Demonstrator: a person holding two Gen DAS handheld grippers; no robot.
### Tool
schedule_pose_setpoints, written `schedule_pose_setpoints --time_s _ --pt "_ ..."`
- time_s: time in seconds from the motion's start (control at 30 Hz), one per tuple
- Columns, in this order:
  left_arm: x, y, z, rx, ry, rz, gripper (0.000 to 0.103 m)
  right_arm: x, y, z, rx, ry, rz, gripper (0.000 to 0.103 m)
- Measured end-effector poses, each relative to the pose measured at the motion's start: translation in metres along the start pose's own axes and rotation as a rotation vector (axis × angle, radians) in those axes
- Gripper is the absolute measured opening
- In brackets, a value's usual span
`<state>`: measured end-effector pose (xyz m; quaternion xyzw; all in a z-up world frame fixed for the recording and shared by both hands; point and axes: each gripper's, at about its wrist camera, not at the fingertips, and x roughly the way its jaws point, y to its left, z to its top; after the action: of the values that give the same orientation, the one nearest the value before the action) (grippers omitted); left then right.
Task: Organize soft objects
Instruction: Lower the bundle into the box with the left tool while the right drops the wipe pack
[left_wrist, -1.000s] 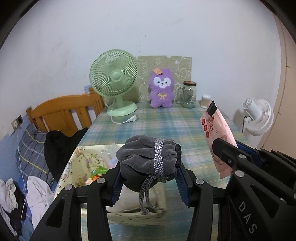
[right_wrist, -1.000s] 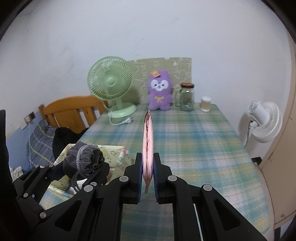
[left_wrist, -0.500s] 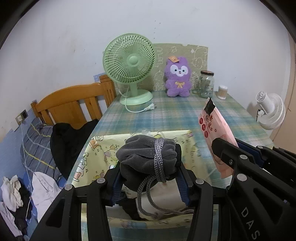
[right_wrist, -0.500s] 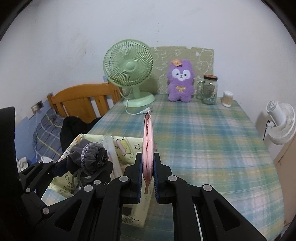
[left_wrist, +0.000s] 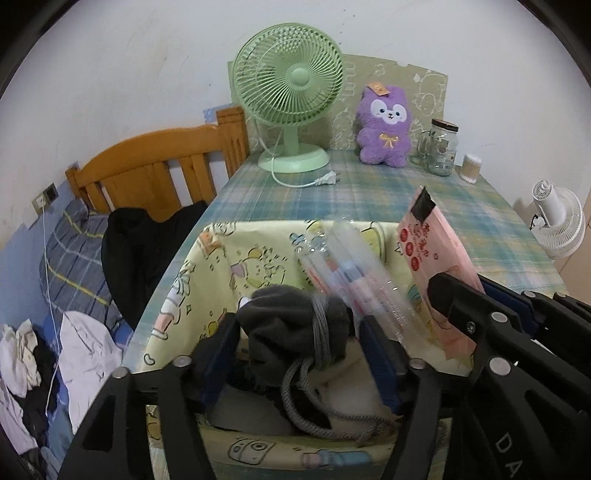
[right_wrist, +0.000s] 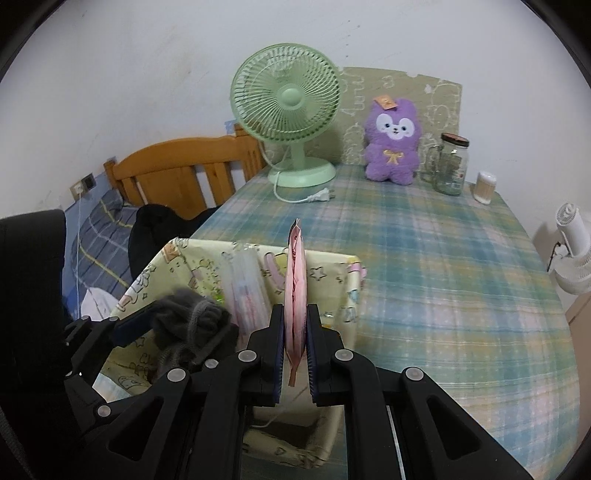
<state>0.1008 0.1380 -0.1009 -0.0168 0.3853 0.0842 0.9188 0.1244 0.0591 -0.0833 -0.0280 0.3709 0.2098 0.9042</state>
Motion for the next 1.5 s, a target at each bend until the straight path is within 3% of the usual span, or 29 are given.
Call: schedule_pose_setpoints --time_s 0.3,0.37,0.43,0.6,1.03,1.5 --pt "-0.002 0.015 -0.006 -0.023 0.012 0.036 0.081 0.011 0.016 -0.002 -0.017 0.029 0.11 0.017" --pt "-0.002 0.018 -0.009 -0.029 0.015 0.032 0.081 0.013 0.019 -0.003 -0.021 0.037 0.101 0.026" --pt "-0.003 0.019 -0.01 -0.033 0.013 0.026 0.082 0.014 0.018 -0.003 -0.017 0.044 0.09 0.048" --pt "-0.005 0.017 -0.009 -0.037 0.005 0.013 0.091 0.014 0.013 -0.003 -0.002 0.054 0.045 0.077" --pt "-0.027 -0.002 -0.003 -0.027 -0.055 -0.018 0.098 -0.015 -0.003 -0.001 -0.004 -0.003 -0.018 0.084" --pt "-0.072 -0.048 0.009 0.026 -0.165 -0.058 0.103 -0.073 -0.038 0.006 0.025 -0.113 -0.067 0.091"
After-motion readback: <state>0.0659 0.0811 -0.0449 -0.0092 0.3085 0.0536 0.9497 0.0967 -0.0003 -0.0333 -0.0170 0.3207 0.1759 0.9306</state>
